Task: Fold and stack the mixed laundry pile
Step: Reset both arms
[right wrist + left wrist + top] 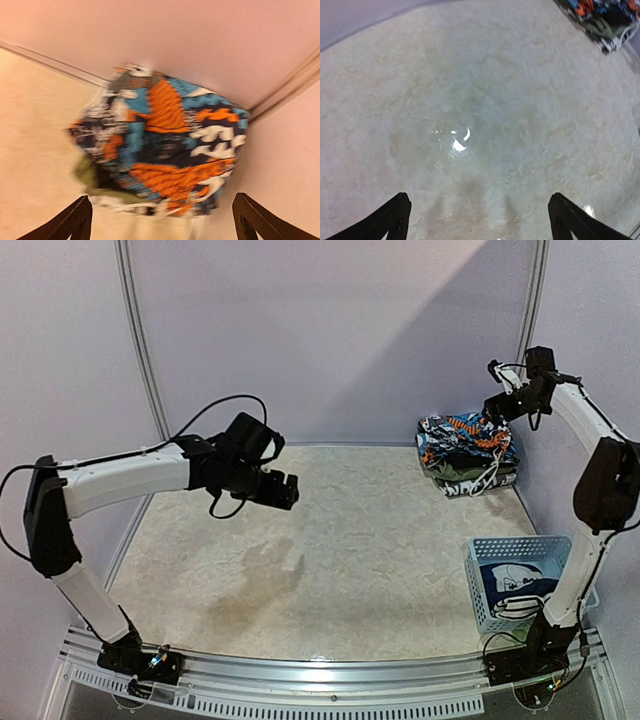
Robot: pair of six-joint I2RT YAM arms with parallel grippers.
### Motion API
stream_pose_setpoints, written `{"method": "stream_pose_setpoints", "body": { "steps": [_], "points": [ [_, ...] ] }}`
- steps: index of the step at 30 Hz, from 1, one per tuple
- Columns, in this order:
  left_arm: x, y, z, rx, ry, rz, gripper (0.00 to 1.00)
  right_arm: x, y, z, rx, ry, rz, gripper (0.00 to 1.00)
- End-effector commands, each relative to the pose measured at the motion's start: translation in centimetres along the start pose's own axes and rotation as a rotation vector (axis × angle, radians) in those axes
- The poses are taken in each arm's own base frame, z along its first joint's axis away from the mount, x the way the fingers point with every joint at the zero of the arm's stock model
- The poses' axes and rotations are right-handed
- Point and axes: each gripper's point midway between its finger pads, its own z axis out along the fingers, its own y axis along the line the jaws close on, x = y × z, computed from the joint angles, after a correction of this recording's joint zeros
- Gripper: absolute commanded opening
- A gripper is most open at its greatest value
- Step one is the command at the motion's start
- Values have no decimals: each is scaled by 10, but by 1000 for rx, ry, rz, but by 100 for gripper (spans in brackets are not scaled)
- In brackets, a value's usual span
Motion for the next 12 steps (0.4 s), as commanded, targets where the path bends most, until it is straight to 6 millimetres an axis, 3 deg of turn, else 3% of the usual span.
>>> {"method": "stream_pose_setpoints", "body": {
  "steps": [1,5,6,10,12],
  "points": [
    [-48,37,-53,-176,-191,58,100,-8,69,-59,-291,-143,149,99],
    [-71,63,-89,-261,-267,44,100,1,82,-94,-293,-224,331,99],
    [-73,70,-93,-275,-268,29,100,-1,85,-112,-290,-268,338,99],
    [-66,90,-86,-239,-198,-40,100,10,102,-142,-299,-332,348,99],
    [-61,97,-78,-255,-180,-31,100,18,110,-142,-320,-325,349,99]
  ]
}}
